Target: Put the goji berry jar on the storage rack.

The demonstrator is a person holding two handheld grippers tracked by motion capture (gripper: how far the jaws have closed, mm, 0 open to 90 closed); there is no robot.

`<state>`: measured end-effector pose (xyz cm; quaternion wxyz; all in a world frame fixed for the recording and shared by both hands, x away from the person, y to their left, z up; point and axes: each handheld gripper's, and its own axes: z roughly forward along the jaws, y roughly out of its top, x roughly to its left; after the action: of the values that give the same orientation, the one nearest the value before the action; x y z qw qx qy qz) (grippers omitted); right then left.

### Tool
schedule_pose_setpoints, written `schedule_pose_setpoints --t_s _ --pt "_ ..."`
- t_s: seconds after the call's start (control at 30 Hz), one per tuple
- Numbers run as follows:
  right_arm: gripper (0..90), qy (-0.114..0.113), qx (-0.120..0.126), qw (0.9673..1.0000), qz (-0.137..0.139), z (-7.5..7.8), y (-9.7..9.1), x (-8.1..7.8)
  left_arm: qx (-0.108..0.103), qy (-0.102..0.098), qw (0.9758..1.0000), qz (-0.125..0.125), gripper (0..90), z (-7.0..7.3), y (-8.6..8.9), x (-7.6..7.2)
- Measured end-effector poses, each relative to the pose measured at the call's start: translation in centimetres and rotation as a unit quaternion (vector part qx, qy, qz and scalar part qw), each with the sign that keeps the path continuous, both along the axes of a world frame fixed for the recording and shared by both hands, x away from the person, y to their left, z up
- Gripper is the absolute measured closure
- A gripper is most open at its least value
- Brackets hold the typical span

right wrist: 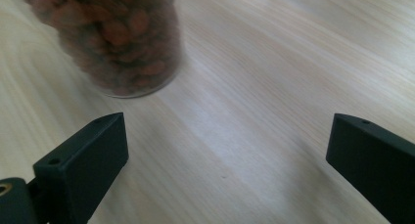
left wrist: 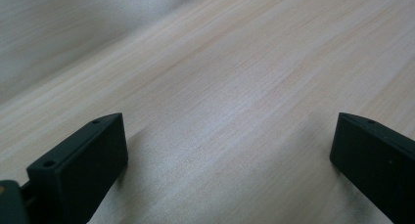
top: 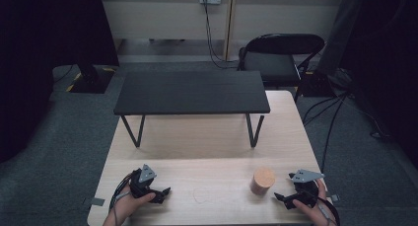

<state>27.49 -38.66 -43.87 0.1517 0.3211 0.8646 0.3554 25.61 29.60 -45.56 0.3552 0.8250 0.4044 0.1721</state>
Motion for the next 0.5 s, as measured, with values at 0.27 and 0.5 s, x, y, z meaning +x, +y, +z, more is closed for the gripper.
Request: schedule_pose_setpoints --t_s 0.27,0.5 --pt "1.0 -0.001 0.009 0.9995 0.029 0.6 0.7 0.2 0.002 0.000 1.0000 -0.001 0.0 0.0 0.0 0.0" --pt "1.0 0.001 0.024 0.9987 0.045 0.6 1.2 0.5 0.000 0.000 1.0000 0.000 0.0 0.0 0.0 0.0"
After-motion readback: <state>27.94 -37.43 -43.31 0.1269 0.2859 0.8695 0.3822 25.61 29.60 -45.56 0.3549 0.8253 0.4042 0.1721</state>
